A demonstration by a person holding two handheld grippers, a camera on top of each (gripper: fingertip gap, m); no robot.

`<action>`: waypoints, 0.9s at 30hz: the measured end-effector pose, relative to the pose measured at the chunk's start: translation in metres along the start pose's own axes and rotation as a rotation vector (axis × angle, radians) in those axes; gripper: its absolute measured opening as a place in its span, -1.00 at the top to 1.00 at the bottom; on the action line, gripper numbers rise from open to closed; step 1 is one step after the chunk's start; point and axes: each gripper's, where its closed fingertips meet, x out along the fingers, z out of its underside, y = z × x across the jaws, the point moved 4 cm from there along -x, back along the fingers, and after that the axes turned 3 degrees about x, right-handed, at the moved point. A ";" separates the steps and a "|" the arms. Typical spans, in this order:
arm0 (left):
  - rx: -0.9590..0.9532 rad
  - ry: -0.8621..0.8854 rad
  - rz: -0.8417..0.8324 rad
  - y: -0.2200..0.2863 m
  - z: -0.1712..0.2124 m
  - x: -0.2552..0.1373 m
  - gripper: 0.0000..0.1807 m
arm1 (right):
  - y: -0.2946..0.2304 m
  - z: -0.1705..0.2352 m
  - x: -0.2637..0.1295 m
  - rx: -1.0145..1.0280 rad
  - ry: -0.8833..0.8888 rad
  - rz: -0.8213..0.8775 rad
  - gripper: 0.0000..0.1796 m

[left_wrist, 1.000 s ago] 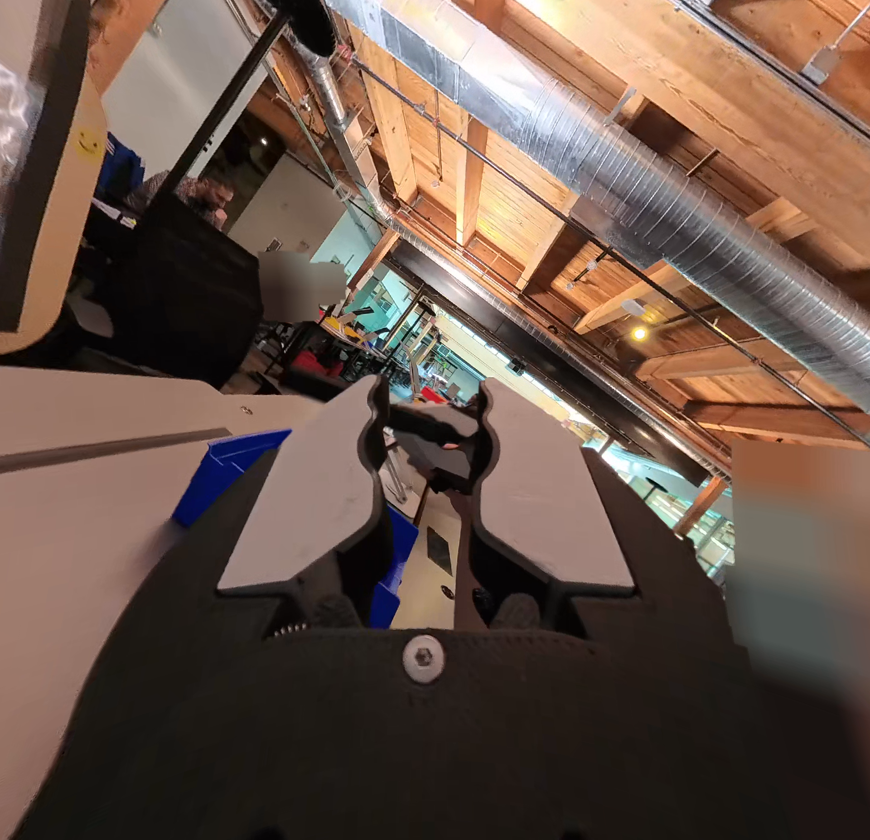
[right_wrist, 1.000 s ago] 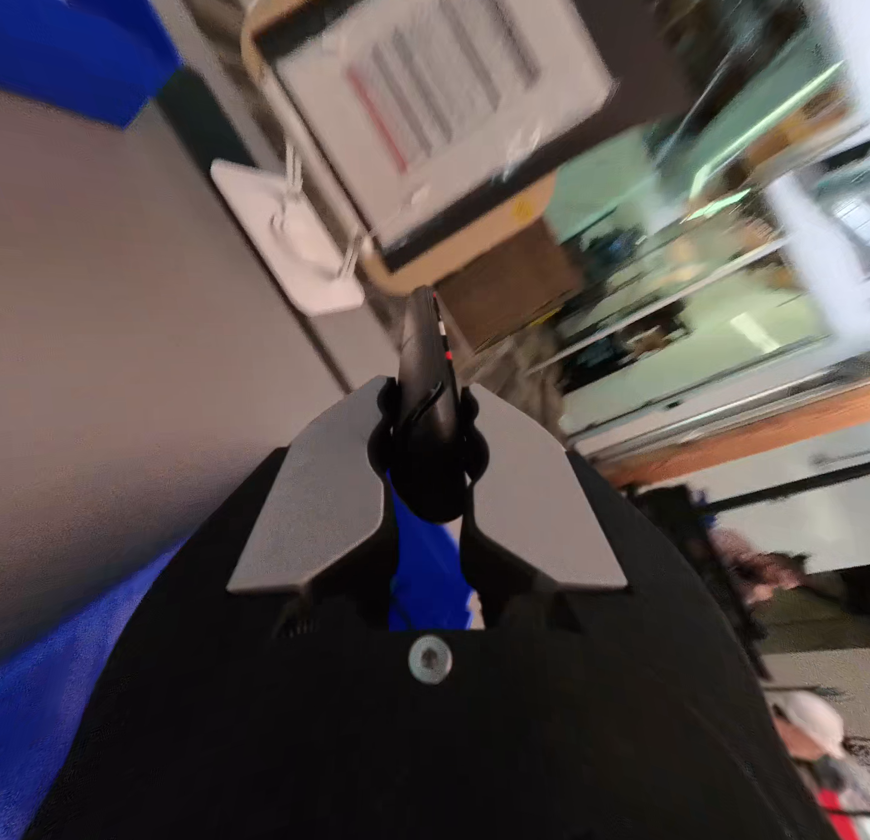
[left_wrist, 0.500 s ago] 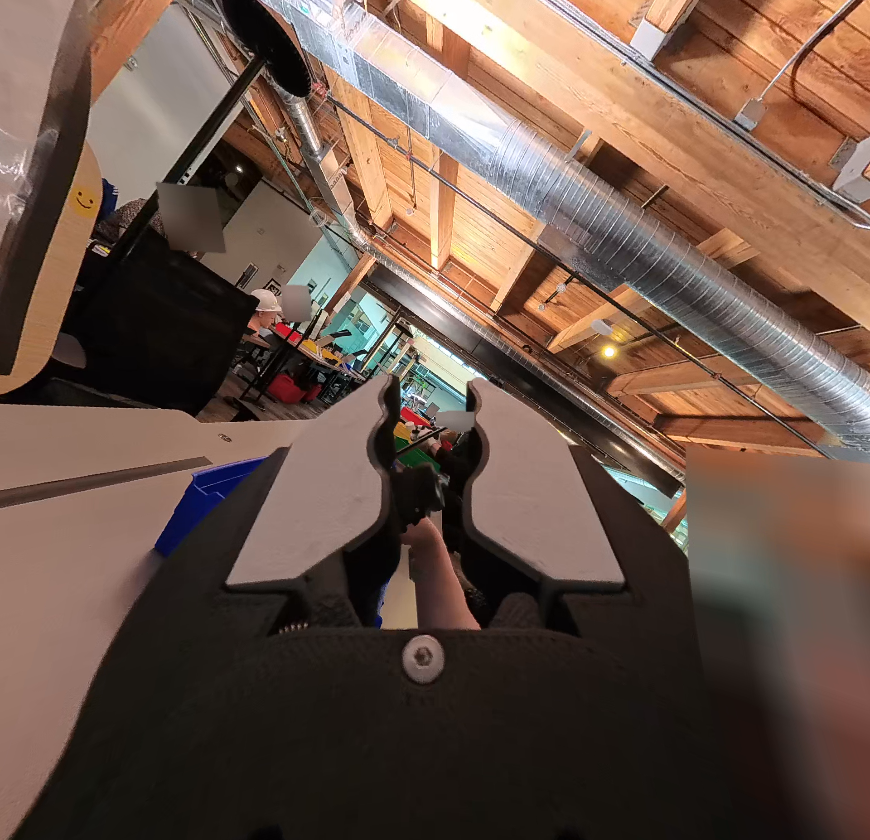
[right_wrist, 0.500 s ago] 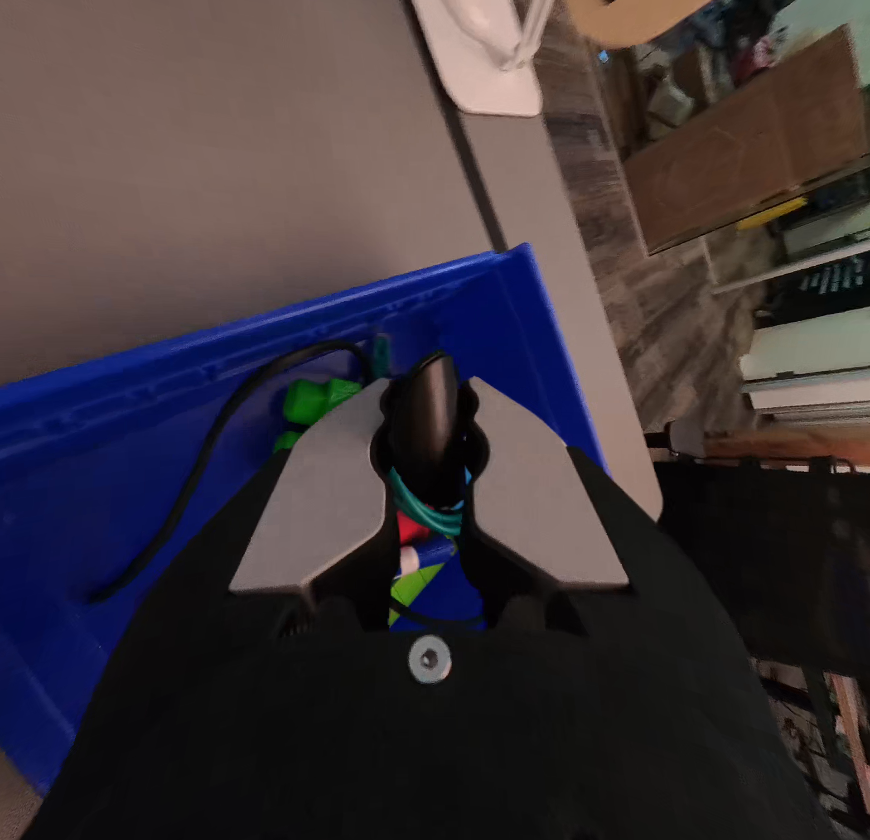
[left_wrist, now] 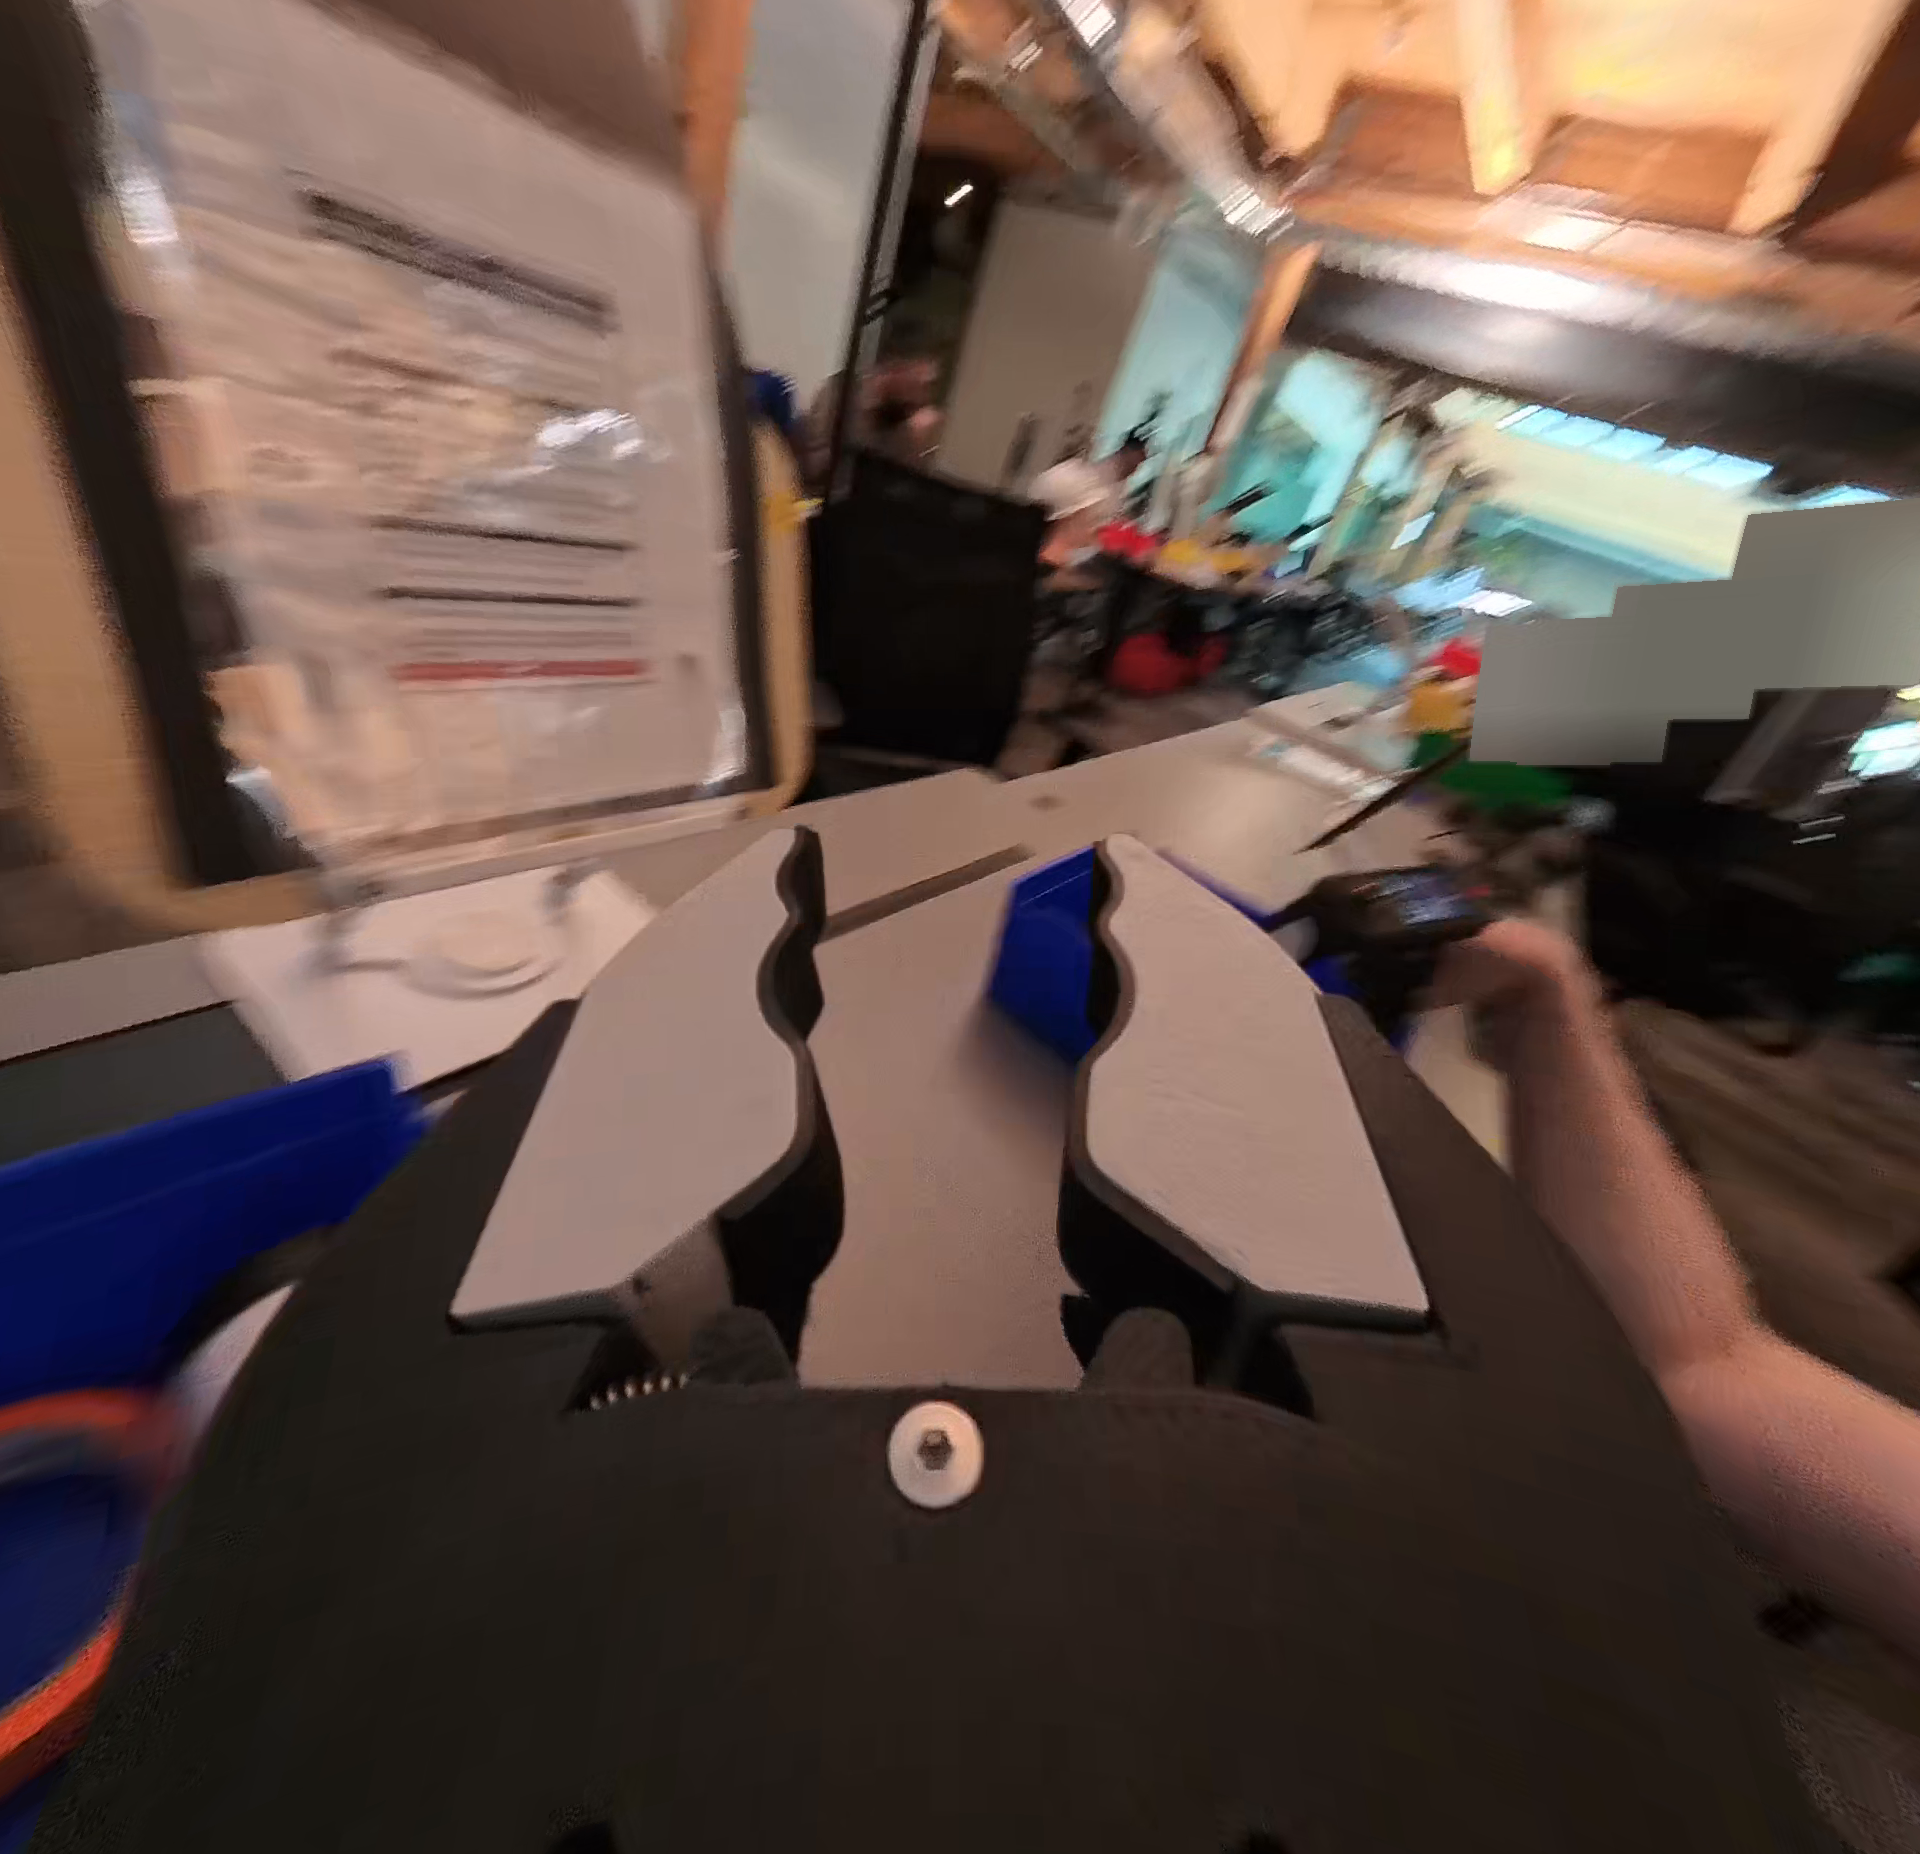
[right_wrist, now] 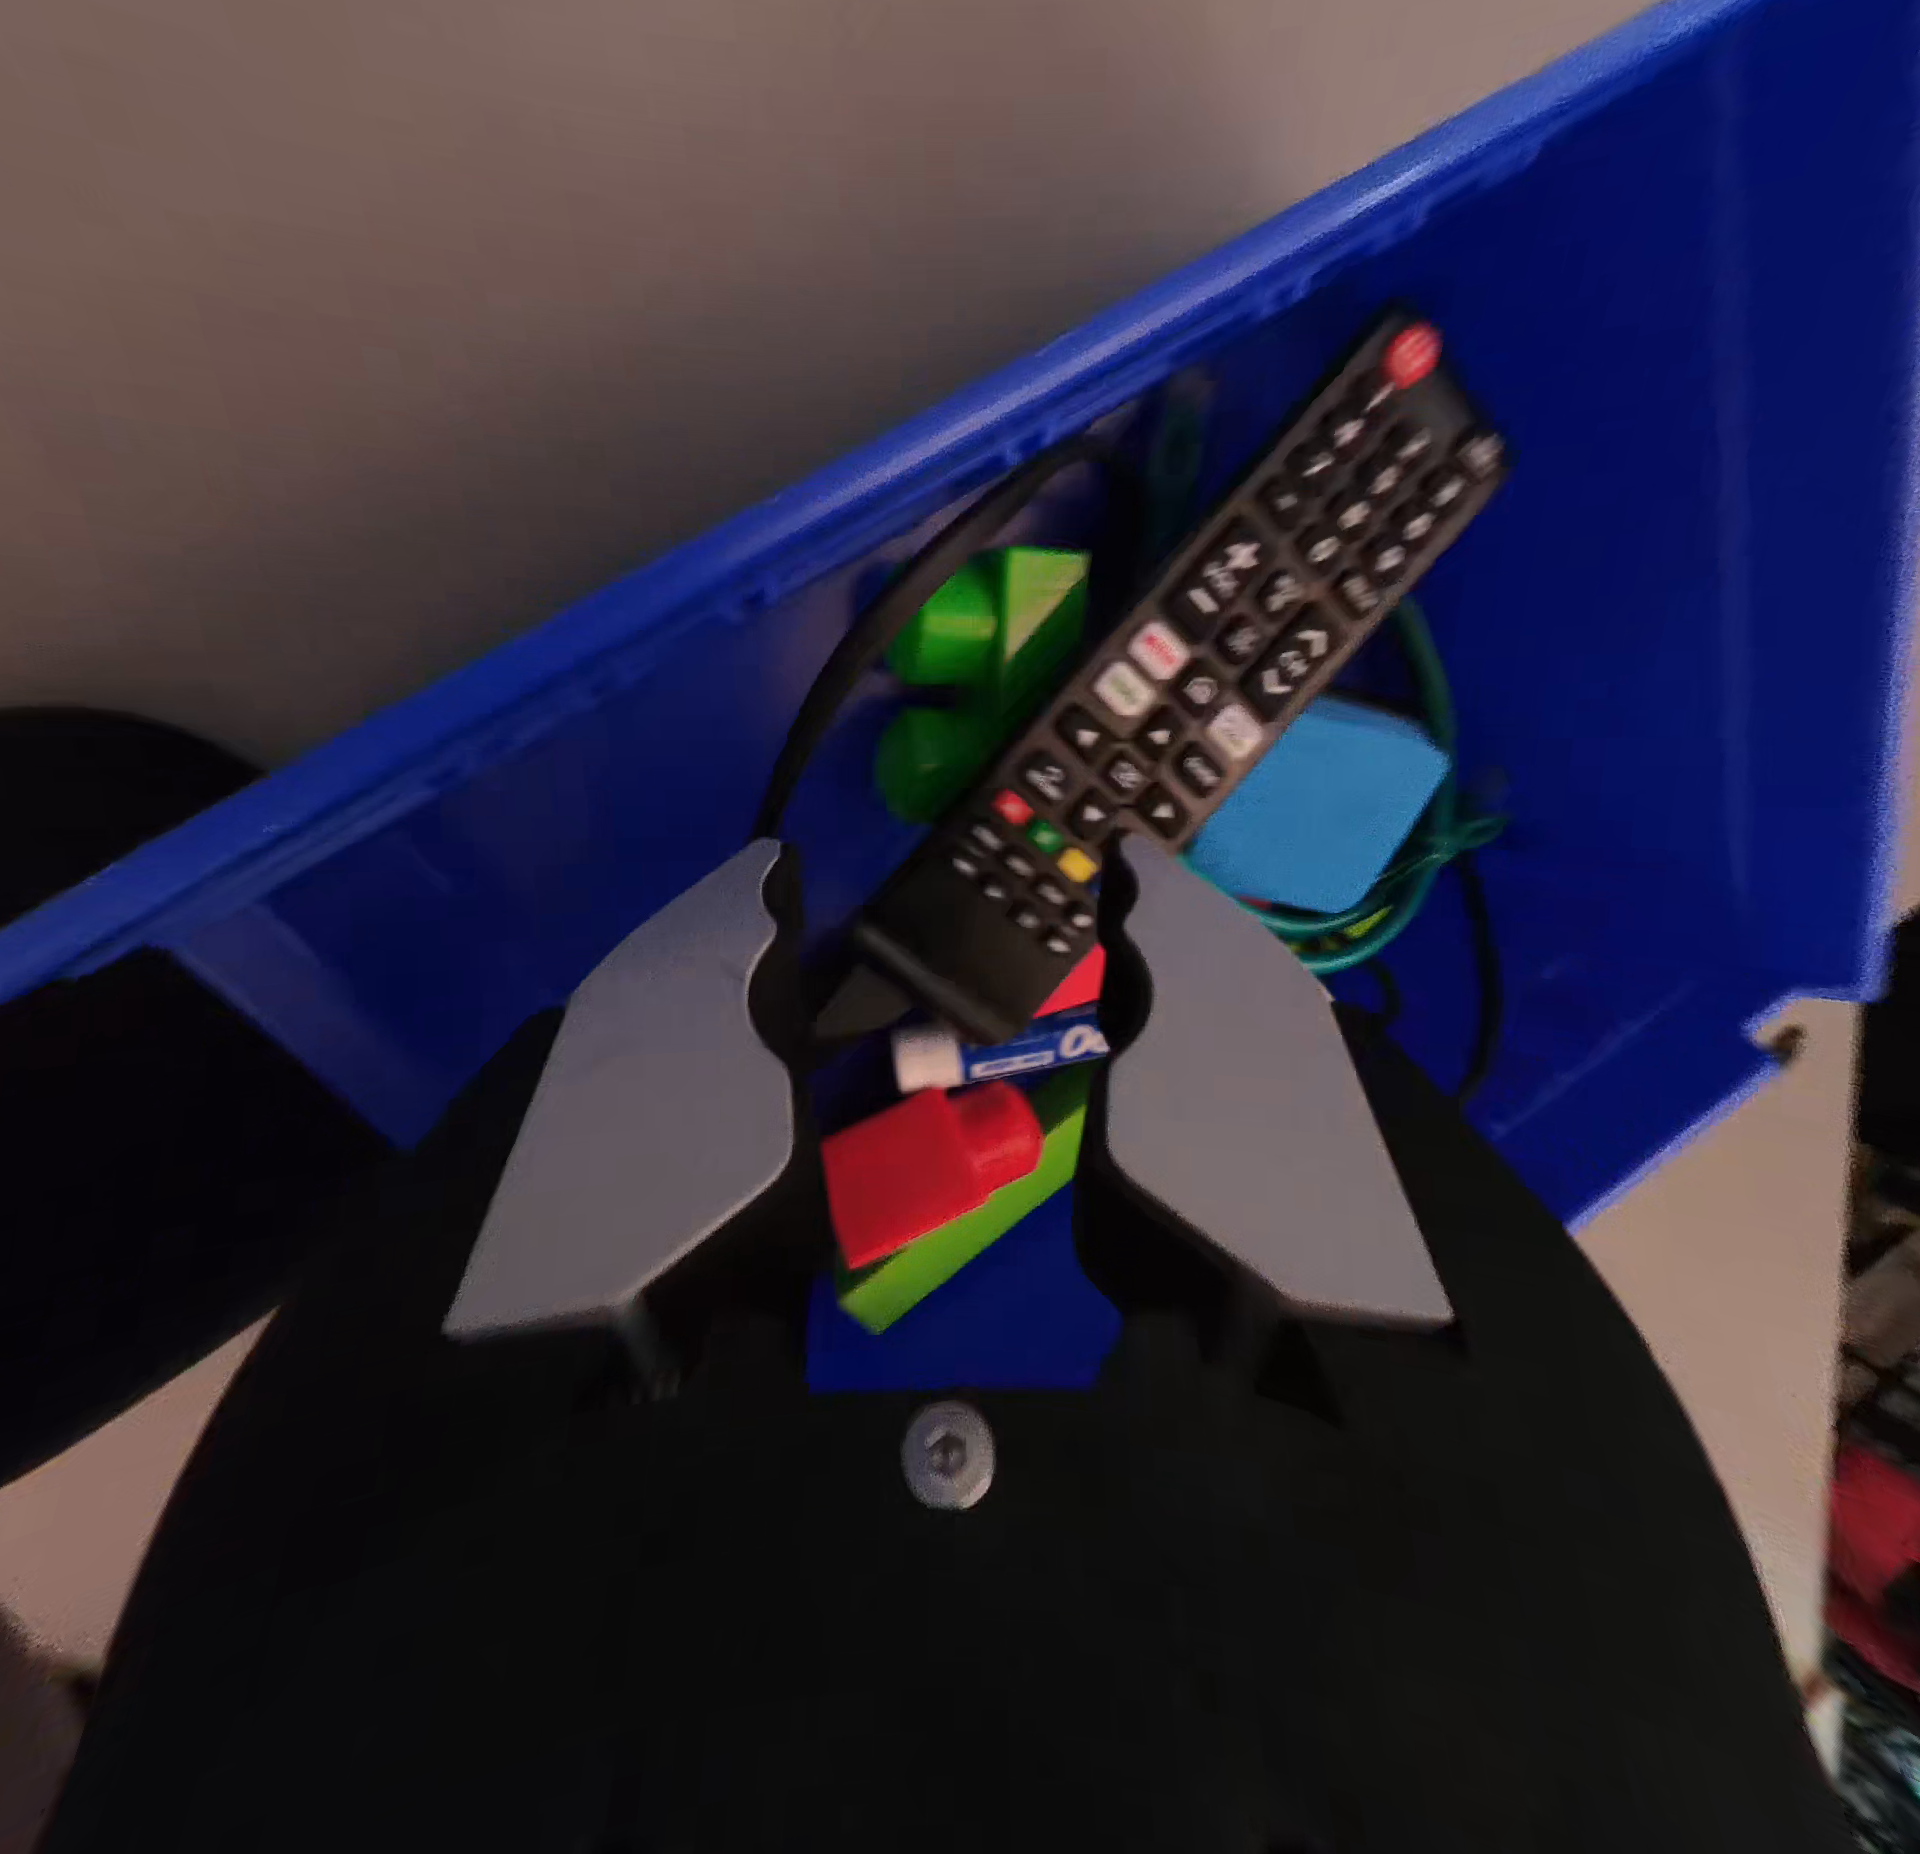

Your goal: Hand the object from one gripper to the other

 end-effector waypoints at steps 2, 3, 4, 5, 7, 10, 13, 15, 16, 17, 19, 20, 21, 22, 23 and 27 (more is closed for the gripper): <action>0.072 -0.109 -0.162 -0.029 0.011 -0.009 0.44 | -0.006 0.000 -0.001 0.030 -0.003 -0.053 0.38; 0.103 -0.163 -0.236 -0.043 0.017 -0.013 0.45 | -0.007 0.000 -0.003 0.039 0.004 -0.065 0.40; 0.117 -0.219 -0.289 -0.056 0.025 -0.018 0.46 | -0.008 0.001 -0.004 0.046 0.010 -0.075 0.41; 0.107 -0.284 -0.316 -0.066 0.034 -0.022 0.46 | -0.007 0.002 -0.006 0.055 0.015 -0.074 0.41; 0.037 -0.459 -0.305 -0.080 0.060 -0.028 0.50 | -0.002 0.007 -0.013 0.077 0.026 -0.042 0.41; -0.077 -0.655 -0.301 -0.101 0.095 -0.031 0.46 | 0.007 0.011 -0.026 0.098 0.070 0.033 0.41; -0.168 -0.742 -0.319 -0.119 0.119 -0.026 0.39 | 0.012 0.012 -0.039 0.104 0.111 0.095 0.41; -0.203 -0.848 -0.377 -0.131 0.139 -0.026 0.25 | 0.014 0.011 -0.044 0.092 0.126 0.127 0.41; -0.222 -0.890 -0.387 -0.134 0.147 -0.025 0.20 | 0.014 0.009 -0.046 0.084 0.132 0.141 0.41; -0.244 -0.923 -0.386 -0.136 0.154 -0.024 0.18 | 0.014 0.008 -0.048 0.077 0.137 0.150 0.41; -0.271 -0.993 -0.396 -0.138 0.167 -0.024 0.17 | 0.014 0.005 -0.049 0.064 0.142 0.159 0.41; -0.275 -1.035 -0.408 -0.140 0.174 -0.025 0.14 | 0.013 0.004 -0.050 0.057 0.142 0.162 0.42; -0.285 -1.071 -0.410 -0.139 0.179 -0.025 0.11 | 0.013 0.003 -0.049 0.052 0.142 0.162 0.42; -0.307 -1.086 -0.394 -0.137 0.183 -0.024 0.09 | 0.013 0.002 -0.049 0.048 0.141 0.161 0.42; -0.331 -1.095 -0.372 -0.134 0.185 -0.023 0.12 | 0.012 0.002 -0.048 0.046 0.138 0.159 0.43; -0.397 -1.214 -0.297 -0.122 0.203 -0.024 0.09 | 0.013 0.004 -0.046 0.046 0.124 0.157 0.44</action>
